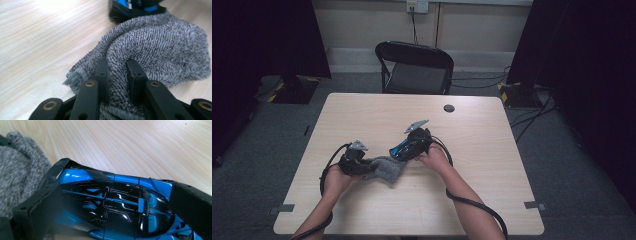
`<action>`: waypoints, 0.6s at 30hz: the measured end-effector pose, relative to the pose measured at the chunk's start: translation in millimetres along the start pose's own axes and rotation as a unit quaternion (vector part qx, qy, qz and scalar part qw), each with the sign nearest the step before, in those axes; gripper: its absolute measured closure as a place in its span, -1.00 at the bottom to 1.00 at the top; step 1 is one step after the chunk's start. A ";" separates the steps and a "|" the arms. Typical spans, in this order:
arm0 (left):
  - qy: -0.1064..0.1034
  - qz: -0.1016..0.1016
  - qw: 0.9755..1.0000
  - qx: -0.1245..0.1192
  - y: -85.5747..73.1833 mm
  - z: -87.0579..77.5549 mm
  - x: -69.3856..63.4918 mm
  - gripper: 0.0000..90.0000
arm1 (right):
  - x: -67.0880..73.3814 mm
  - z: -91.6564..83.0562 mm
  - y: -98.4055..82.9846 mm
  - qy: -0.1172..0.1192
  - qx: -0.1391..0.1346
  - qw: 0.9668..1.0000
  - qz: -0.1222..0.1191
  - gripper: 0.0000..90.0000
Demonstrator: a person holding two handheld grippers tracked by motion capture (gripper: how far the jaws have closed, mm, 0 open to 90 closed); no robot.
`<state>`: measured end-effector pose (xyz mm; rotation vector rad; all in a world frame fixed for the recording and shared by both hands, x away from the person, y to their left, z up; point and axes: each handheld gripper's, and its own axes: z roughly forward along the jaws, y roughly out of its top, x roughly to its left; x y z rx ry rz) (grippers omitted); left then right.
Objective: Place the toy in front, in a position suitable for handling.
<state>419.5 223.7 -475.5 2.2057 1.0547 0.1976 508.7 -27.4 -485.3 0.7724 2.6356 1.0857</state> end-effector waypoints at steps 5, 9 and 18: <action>0.021 -0.002 1.000 -0.002 3.3 1.7 7.2 0.63 | -0.1 0.2 0.5 0.000 0.001 1.000 0.001 -1.00; 0.029 -0.011 0.999 -0.005 5.2 2.4 15.1 0.63 | -0.4 0.0 1.3 0.002 0.005 1.000 0.002 -1.00; 0.055 -0.017 0.998 -0.003 9.7 2.5 26.8 0.63 | -1.4 0.6 2.6 0.003 0.009 1.000 -0.001 -1.00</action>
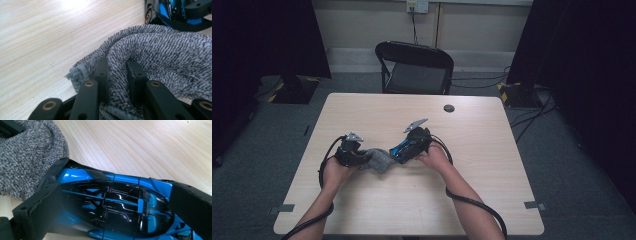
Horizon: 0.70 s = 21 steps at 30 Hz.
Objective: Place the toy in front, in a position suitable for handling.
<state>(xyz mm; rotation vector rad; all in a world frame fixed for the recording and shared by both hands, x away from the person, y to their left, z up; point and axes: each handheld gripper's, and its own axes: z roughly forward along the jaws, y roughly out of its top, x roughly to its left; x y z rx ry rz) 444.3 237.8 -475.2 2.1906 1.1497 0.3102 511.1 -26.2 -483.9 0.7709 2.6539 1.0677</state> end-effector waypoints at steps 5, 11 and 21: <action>0.015 -0.013 1.000 -0.008 0.7 1.0 7.5 0.63 | 0.0 0.0 0.0 0.000 0.000 1.000 0.000 -1.00; 0.027 -0.031 0.999 -0.017 1.3 1.4 14.5 0.63 | -0.3 -0.1 0.4 0.001 0.002 1.000 -0.001 -1.00; 0.044 -0.068 0.996 -0.040 0.2 -5.5 23.4 0.63 | -0.2 -0.2 0.5 0.002 0.003 1.000 0.000 -1.00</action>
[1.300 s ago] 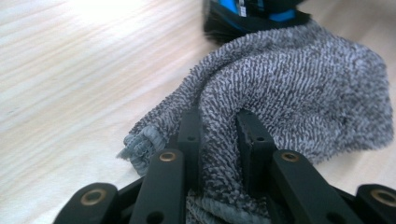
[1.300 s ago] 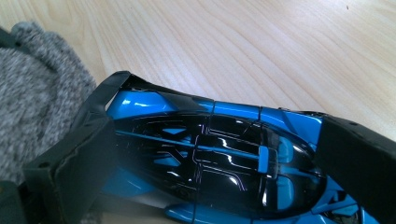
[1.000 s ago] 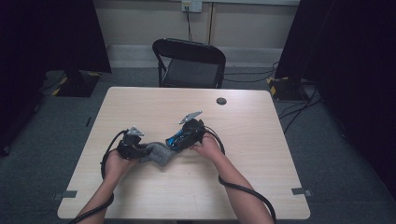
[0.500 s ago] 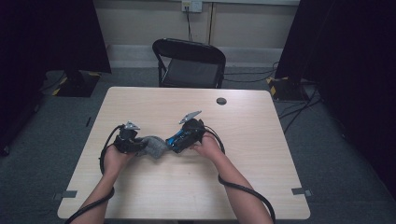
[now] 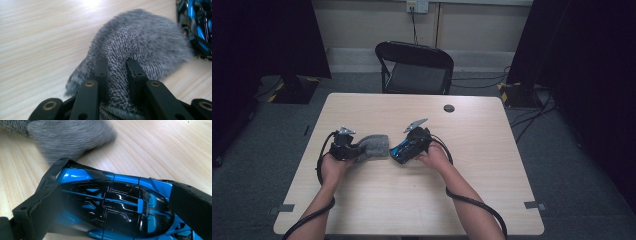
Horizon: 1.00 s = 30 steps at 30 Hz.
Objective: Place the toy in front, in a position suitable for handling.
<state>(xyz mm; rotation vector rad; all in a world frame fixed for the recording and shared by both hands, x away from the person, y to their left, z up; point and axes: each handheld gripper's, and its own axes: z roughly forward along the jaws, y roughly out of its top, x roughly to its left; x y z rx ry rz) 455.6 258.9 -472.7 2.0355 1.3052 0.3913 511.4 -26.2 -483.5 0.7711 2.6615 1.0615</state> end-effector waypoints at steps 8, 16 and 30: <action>-0.023 -0.013 1.000 -0.011 -7.0 -20.0 4.6 0.63 | 0.2 -0.1 -1.1 -0.001 -0.005 1.000 0.000 -1.00; -0.055 -0.013 0.998 -0.012 -15.6 -33.7 -6.5 0.63 | 0.2 -0.2 -1.5 0.000 -0.006 1.000 0.001 -1.00; -0.099 0.031 0.995 -0.014 -17.4 -51.1 -40.4 0.63 | -0.6 0.2 -2.0 0.000 -0.010 1.000 0.000 -1.00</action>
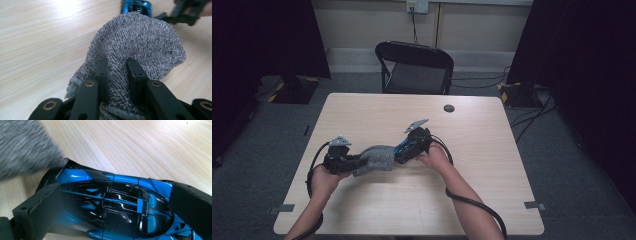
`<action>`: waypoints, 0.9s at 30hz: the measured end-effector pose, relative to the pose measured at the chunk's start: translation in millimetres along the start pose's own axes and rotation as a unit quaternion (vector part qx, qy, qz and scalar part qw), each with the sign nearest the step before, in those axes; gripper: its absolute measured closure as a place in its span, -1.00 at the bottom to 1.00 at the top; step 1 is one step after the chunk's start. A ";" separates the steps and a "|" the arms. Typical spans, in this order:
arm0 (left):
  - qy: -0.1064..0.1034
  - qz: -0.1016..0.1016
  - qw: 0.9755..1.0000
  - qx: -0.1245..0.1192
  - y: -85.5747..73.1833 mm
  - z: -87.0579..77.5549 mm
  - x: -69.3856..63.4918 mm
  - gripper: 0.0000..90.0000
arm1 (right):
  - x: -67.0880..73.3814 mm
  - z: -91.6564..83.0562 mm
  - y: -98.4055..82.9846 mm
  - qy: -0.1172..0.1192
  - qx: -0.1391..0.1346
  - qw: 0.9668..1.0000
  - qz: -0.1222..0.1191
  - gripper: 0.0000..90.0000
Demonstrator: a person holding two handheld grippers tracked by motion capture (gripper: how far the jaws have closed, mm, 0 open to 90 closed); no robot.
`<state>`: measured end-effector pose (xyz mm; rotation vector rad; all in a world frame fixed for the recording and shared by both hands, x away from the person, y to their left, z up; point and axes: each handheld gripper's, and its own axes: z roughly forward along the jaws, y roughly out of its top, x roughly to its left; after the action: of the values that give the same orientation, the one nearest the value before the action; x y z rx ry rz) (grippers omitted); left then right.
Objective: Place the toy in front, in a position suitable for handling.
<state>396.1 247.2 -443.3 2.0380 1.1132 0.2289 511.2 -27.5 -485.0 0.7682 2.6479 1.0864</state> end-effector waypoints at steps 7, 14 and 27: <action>-0.019 0.029 0.999 0.010 0.8 5.6 -21.5 0.62 | 0.3 0.2 0.1 -0.001 0.000 1.000 0.005 -1.00; -0.038 0.053 0.998 0.015 0.3 14.4 -35.6 0.63 | 0.1 0.1 0.1 -0.001 0.000 1.000 0.005 -1.00; -0.077 0.103 0.991 0.028 -0.1 21.3 -68.6 0.63 | -0.2 0.1 -0.5 -0.001 -0.002 1.000 0.004 -1.00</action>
<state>365.4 182.2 -443.9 2.1824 0.8245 0.1407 511.2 -27.9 -485.4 0.7788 2.6428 1.0922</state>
